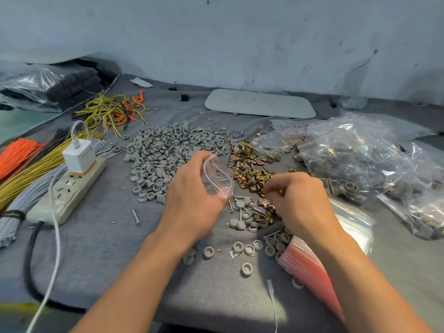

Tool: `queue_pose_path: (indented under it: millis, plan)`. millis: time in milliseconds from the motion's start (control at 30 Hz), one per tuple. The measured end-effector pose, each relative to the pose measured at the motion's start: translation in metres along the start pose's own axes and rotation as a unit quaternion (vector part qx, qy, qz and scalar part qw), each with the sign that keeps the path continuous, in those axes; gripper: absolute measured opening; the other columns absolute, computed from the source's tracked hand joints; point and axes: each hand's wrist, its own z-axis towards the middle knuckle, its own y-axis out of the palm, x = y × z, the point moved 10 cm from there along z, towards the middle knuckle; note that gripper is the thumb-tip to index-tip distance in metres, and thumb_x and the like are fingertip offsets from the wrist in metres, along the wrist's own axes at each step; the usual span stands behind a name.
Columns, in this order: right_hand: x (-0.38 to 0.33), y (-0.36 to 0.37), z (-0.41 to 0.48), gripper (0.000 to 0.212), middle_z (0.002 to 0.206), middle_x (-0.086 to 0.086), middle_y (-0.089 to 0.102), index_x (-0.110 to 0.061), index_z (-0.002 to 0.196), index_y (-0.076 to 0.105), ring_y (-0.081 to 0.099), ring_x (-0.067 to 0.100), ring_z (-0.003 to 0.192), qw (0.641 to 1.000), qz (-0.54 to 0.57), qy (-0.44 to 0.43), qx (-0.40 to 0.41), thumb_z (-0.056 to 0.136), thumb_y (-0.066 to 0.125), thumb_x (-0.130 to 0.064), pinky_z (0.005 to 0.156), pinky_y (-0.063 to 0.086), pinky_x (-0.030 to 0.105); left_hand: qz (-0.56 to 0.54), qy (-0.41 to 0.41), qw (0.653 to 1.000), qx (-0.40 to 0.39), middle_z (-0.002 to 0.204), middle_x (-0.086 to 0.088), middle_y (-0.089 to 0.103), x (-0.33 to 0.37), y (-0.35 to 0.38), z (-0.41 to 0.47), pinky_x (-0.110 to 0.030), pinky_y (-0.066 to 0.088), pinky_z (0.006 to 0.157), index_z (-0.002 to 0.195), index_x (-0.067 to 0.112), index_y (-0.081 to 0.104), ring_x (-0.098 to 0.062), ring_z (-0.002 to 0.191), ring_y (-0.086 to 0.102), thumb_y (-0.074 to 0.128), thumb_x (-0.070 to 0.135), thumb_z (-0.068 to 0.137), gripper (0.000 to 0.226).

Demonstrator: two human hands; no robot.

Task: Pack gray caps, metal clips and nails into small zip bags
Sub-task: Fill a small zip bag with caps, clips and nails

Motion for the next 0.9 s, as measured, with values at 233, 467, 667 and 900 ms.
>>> queue_pose_path:
  millis: [233,467,667,900]
  plan:
    - [-0.014,0.040,-0.012,0.028,0.096,-0.011,0.078,-0.038,0.100,0.082,0.071,0.016,0.093,0.974,-0.140,-0.046,-0.170,0.085,0.072,-0.017,0.083,0.056,0.029,0.012,-0.001,1.000,-0.003,0.101,0.018,0.062,0.000,0.003,0.000,-0.025,0.045,0.073,0.112,0.048,0.047,-0.002,0.091,0.059,0.086,0.027,0.075,0.058]
    - [-0.009,0.023,-0.007,0.018,0.080,-0.009,0.075,-0.025,0.087,0.079,0.069,0.013,0.074,0.995,-0.073,-0.028,-0.065,0.093,0.064,-0.018,0.073,0.058,0.034,0.041,0.014,0.999,-0.016,0.093,0.019,0.059,0.005,0.009,-0.002,-0.018,0.038,0.066,0.106,0.049,0.045,0.001,0.085,0.054,0.084,0.032,0.077,0.052]
    - [-0.009,0.011,-0.008,0.021,0.072,0.007,0.076,-0.008,0.091,0.072,0.058,0.012,0.050,0.910,0.407,0.067,-0.033,0.102,0.054,-0.002,0.049,0.045,0.020,0.048,0.015,0.997,-0.059,0.094,0.017,0.057,0.010,0.024,-0.006,-0.029,0.042,0.068,0.106,0.048,0.045,-0.001,0.086,0.054,0.083,0.035,0.078,0.049]
    - [-0.020,0.020,-0.013,0.013,0.081,0.016,0.077,-0.005,0.093,0.073,0.069,0.014,0.059,0.824,0.550,0.089,-0.099,0.093,0.067,0.006,0.056,0.054,0.019,0.052,0.019,0.996,-0.069,0.097,0.019,0.059,0.014,0.028,-0.006,-0.025,0.043,0.073,0.113,0.046,0.047,-0.003,0.093,0.056,0.083,0.050,0.080,0.050]
